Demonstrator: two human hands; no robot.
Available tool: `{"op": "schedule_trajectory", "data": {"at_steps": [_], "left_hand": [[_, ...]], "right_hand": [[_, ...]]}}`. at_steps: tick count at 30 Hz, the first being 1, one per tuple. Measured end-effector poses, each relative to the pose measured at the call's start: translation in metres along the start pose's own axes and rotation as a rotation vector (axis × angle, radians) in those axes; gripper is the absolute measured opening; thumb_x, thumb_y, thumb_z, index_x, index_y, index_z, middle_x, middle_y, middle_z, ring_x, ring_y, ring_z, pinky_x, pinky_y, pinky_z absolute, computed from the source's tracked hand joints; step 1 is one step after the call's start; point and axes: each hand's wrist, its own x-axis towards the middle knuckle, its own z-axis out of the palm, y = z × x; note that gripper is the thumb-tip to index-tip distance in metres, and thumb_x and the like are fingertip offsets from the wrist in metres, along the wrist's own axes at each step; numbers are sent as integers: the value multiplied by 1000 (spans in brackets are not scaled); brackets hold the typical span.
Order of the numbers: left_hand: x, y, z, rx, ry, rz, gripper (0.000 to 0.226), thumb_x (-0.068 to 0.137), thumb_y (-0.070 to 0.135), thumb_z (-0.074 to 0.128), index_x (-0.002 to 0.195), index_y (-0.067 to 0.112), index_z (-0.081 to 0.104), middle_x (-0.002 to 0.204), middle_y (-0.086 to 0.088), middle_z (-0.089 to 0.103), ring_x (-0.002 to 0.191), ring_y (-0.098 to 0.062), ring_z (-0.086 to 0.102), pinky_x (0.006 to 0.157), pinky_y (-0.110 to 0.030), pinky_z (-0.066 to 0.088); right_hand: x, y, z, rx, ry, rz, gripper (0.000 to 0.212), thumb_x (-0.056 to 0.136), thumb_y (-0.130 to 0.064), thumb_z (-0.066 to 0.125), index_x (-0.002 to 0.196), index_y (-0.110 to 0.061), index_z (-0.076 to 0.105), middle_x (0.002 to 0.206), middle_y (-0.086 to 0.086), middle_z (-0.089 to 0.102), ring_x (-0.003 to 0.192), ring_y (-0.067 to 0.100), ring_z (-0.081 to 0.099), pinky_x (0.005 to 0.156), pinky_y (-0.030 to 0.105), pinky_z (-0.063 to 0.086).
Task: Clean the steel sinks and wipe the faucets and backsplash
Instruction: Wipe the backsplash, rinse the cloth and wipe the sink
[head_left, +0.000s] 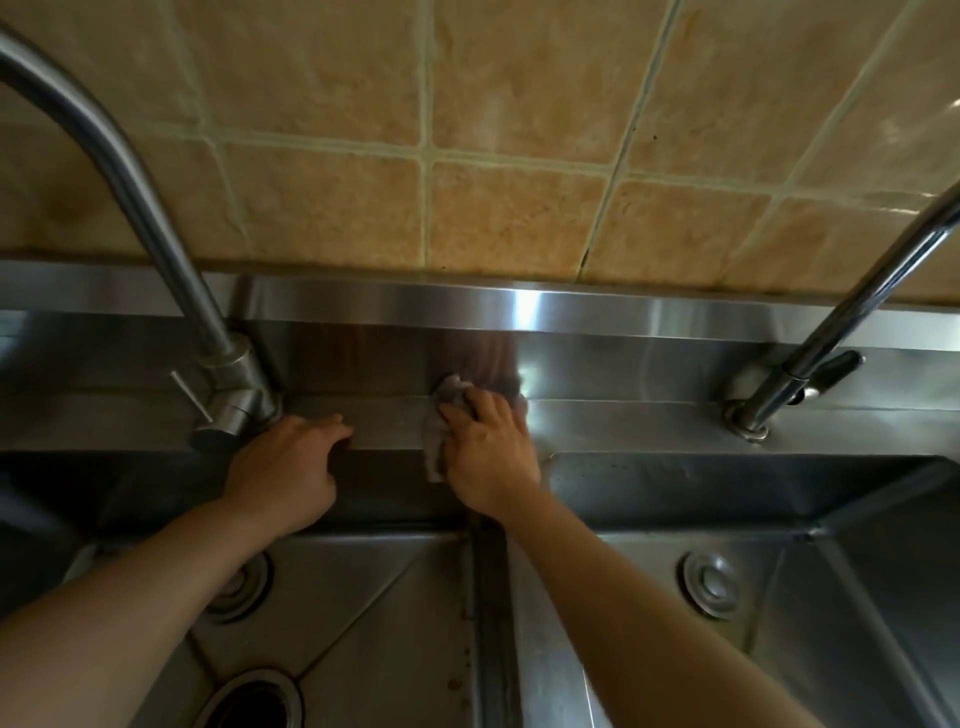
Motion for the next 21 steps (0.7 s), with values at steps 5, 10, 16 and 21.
{"op": "schedule_trajectory", "data": {"at_steps": [5, 10, 16, 21], "left_hand": [[-26, -18, 7, -88, 8, -26, 72, 89, 11, 55, 151, 24, 21, 159, 8, 9, 146, -12, 10, 117, -31, 22], [-35, -26, 16, -130, 32, -6, 81, 89, 11, 54, 152, 26, 6, 159, 11, -5, 146, -9, -5, 118, -33, 17], [-51, -37, 17, -186, 71, 52, 79, 90, 17, 56, 152, 24, 8, 159, 8, -1, 146, -9, 4, 116, -27, 15], [-74, -57, 13, -232, 153, 50, 66, 92, 15, 54, 149, 28, 22, 155, 12, 19, 142, -5, 18, 113, -20, 17]], "right_hand": [[-24, 75, -20, -26, 98, 413, 57, 91, -45, 38, 146, -31, 29, 150, 8, 17, 138, 35, 17, 117, 50, 0], [-6, 49, -20, 24, 77, 559, 39, 97, -32, 43, 132, -17, 50, 145, 14, 19, 132, 41, 19, 113, 50, 13], [10, -31, 3, -50, 28, 206, 42, 98, -32, 38, 138, -21, 42, 140, 11, 23, 127, 33, 26, 109, 45, 22], [23, -83, 24, -55, 23, 57, 49, 96, -37, 42, 143, -24, 36, 145, 8, 22, 131, 32, 23, 111, 45, 19]]}}
